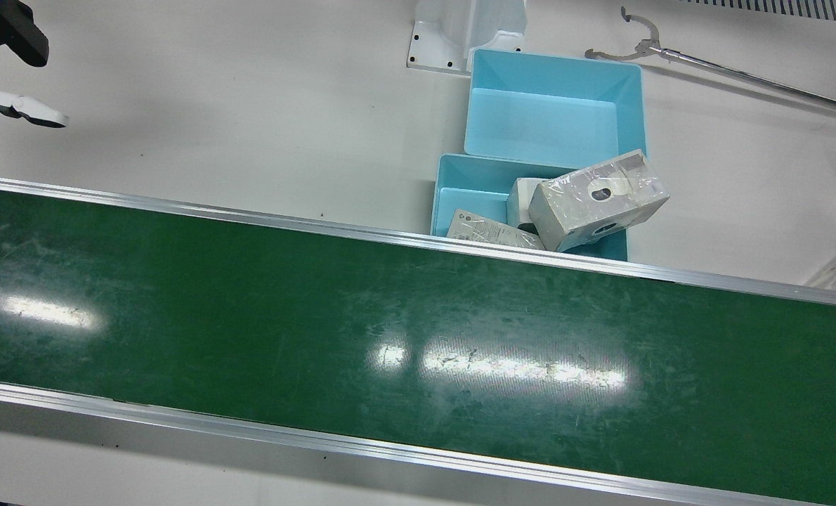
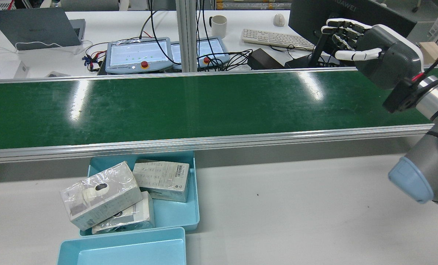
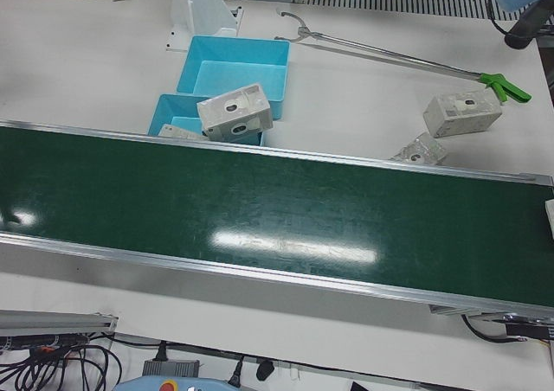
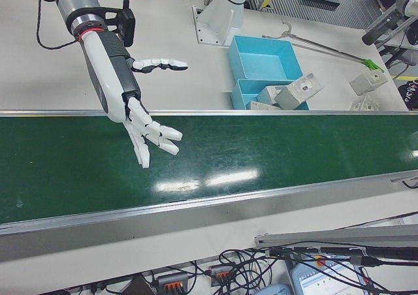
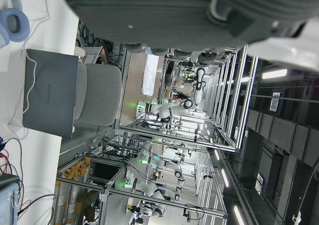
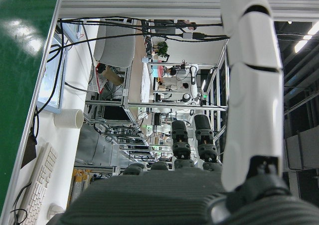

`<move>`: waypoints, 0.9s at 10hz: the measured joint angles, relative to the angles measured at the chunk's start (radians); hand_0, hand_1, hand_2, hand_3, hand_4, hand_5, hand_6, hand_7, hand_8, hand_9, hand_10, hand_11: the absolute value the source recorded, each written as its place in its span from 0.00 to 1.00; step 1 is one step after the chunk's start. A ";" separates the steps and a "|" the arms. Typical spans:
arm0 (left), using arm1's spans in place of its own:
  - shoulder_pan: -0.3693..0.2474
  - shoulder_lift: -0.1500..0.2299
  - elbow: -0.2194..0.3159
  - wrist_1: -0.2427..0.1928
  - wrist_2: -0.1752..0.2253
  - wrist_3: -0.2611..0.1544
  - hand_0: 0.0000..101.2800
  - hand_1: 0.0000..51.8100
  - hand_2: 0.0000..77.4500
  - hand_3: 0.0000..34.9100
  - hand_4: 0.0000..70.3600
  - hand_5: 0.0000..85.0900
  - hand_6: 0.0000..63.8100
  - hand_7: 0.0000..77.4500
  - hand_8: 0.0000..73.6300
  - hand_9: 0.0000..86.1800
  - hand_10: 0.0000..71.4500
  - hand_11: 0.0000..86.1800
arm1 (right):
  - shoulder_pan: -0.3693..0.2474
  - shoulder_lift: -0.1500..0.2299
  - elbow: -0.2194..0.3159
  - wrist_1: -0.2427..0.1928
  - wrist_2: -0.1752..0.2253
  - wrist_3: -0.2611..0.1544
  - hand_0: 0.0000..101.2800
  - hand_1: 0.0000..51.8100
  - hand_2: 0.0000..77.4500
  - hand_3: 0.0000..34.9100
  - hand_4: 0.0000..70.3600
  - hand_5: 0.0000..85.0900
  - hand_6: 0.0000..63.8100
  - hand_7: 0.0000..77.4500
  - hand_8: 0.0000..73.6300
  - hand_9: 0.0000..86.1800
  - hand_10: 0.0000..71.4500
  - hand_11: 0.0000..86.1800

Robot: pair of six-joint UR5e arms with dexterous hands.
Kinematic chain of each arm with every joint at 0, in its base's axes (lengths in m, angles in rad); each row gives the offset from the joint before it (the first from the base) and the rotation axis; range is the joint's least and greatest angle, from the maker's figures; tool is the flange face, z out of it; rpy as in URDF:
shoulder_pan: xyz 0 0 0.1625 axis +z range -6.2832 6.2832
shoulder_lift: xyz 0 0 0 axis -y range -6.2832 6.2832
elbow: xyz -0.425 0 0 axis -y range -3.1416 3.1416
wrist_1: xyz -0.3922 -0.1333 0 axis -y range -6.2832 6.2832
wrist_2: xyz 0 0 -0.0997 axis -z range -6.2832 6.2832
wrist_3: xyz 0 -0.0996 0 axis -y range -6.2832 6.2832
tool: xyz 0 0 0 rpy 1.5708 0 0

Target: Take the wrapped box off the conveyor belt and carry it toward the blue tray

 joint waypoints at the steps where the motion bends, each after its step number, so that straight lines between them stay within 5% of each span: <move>1: 0.000 0.000 0.000 0.000 0.000 0.000 0.00 0.00 0.01 0.00 0.00 0.01 0.00 0.01 0.01 0.00 0.01 0.00 | -0.002 0.001 -0.002 -0.001 -0.001 -0.003 0.48 0.32 0.23 0.03 0.22 0.26 0.09 0.14 0.00 0.02 0.04 0.05; 2: 0.000 0.000 0.000 0.000 0.000 0.000 0.00 0.00 0.01 0.00 0.00 0.01 0.00 0.01 0.01 0.00 0.01 0.00 | -0.003 0.002 -0.010 0.000 -0.001 -0.003 0.48 0.31 0.17 0.11 0.11 0.22 0.04 0.17 0.00 0.02 0.00 0.03; 9: 0.000 0.000 0.000 0.000 0.000 0.000 0.00 0.00 0.01 0.00 0.00 0.01 0.00 0.01 0.01 0.00 0.01 0.00 | 0.001 -0.001 -0.061 0.103 -0.027 0.007 0.48 0.31 0.18 0.17 0.14 0.23 0.08 0.22 0.00 0.03 0.00 0.02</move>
